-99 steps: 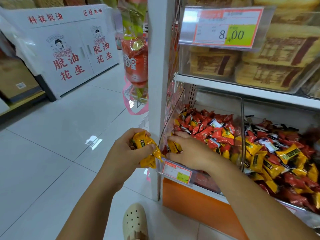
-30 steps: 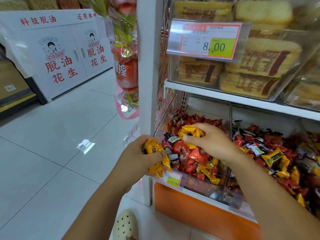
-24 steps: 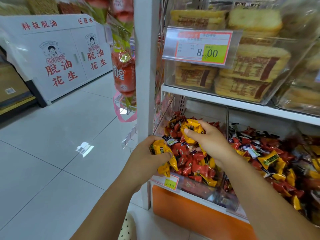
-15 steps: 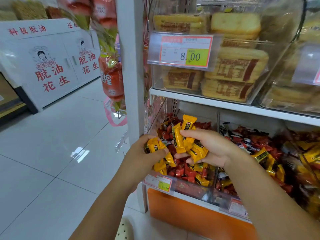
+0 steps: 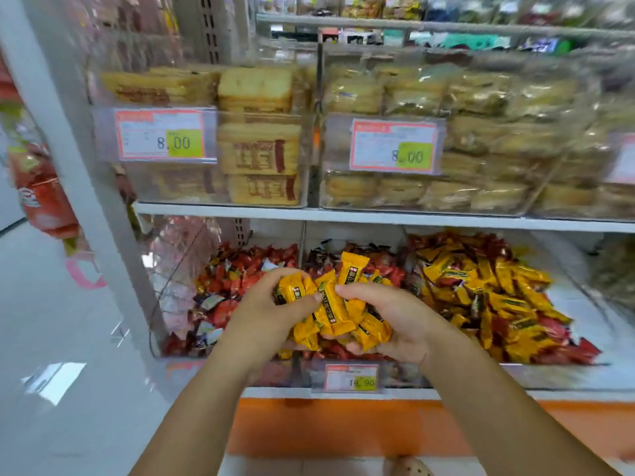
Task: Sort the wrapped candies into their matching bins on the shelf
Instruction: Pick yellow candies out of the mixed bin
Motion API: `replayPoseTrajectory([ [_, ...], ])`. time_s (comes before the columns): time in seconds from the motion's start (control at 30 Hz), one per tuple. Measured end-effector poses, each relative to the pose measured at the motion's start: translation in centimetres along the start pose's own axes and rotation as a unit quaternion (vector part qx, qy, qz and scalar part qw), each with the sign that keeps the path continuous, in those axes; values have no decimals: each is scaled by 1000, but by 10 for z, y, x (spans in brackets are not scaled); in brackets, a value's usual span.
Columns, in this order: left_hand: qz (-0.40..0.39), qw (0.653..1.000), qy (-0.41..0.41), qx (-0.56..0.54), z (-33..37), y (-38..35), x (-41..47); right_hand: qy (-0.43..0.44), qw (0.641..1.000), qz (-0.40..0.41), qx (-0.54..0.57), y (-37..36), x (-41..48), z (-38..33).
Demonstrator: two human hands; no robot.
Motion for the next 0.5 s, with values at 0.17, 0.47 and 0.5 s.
replayPoseTrajectory([
  [0.17,-62,998,-11,4,12,-90,31,40,987,146,56,93,-34,7],
  [0.47,-157,932,-58,322,23,-227,122,157,832,509,-154,233,-50,-27],
  [0.5,-171,919,-63,349,15,-235,131,160,793,539,-233,239,-45,-31],
])
Point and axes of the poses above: each hand's wrist, its own x-axis towards the middle knuckle, its own y-axis out of the back of the hand, z = x × y, the point moved 7 cm from there along x, towards the middle knuckle, and after that the axes turned 15 degrees about -y, right-handed, at the moved point
